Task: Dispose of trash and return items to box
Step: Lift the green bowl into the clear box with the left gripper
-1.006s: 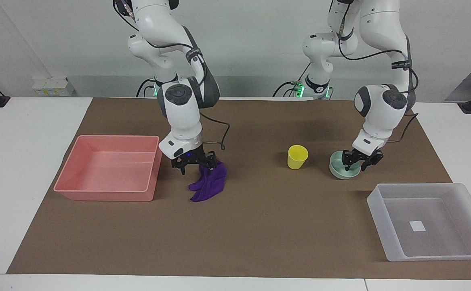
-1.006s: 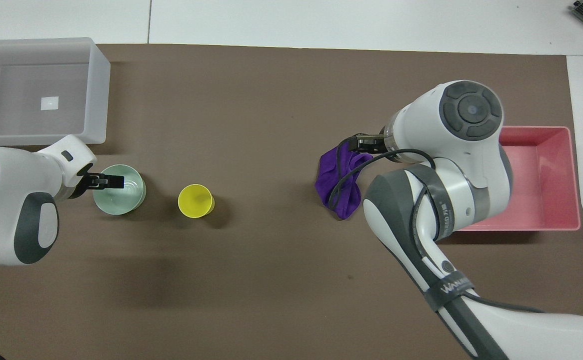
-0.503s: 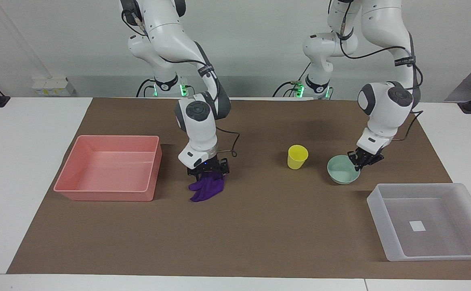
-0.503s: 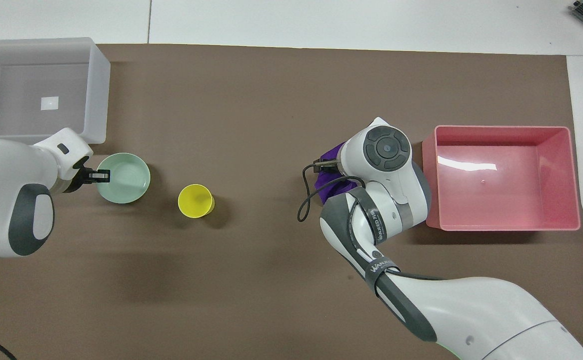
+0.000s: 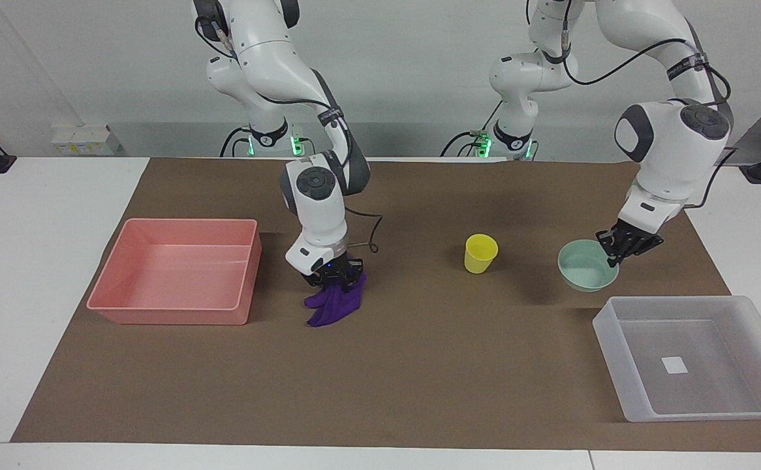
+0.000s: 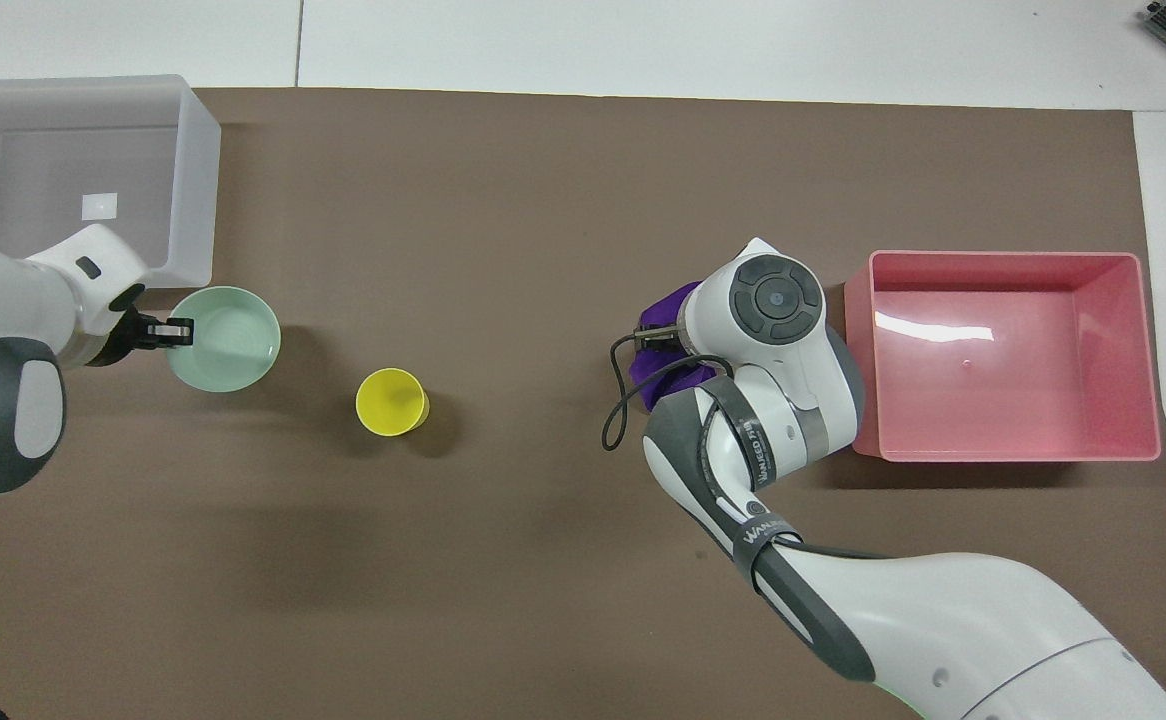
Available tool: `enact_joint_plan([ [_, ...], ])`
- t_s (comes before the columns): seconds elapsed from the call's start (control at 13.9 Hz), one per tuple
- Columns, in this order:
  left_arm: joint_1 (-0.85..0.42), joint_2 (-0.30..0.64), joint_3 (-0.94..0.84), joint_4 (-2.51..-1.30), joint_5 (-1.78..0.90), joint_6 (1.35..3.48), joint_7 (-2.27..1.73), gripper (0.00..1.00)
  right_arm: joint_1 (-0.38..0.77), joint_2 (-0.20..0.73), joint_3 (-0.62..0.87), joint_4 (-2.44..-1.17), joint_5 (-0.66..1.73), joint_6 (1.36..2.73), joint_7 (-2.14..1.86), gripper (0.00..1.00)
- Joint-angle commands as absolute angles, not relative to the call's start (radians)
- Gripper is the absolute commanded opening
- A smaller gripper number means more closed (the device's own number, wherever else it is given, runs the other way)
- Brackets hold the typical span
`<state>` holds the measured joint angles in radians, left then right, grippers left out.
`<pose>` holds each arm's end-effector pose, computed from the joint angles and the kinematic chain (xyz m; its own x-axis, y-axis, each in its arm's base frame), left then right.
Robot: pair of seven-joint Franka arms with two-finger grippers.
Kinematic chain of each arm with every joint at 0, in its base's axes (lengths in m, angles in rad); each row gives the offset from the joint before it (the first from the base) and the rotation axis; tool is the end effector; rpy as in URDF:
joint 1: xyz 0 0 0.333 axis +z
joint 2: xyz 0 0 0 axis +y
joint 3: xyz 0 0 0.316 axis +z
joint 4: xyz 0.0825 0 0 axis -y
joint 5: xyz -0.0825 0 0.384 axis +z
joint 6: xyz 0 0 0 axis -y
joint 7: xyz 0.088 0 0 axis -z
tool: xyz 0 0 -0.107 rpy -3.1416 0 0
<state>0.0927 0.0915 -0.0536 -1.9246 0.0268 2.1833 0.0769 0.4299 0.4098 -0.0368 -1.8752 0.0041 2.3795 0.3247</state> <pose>0.5972 0.0251 0.4584 0.9850 -0.0527 0.1645 -0.0480 -0.9983 -0.0320 0.5938 0.2479 0.3027 0.9933 0.0681 0.0934 0.0701 -0.9974 -0.0192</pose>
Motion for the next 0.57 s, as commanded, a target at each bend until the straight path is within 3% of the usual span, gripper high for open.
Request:
enact_joint_plan([
  [0.0,0.141,0.201,-0.060,-1.763,0.044,2.151,0.106,0.00,0.422,0.397,-0.029,-1.885,0.029,2.393,0.321,0.00],
  [0.29,0.210,0.401,-0.063,-1.496,0.041,2.122,0.106,0.00,0.416,0.316,-0.031,-1.838,0.041,2.262,0.373,0.00],
  [0.5,0.224,0.618,-0.063,-1.182,0.043,2.033,0.107,0.00,0.411,0.211,-0.041,-1.815,0.041,2.165,0.414,0.00],
])
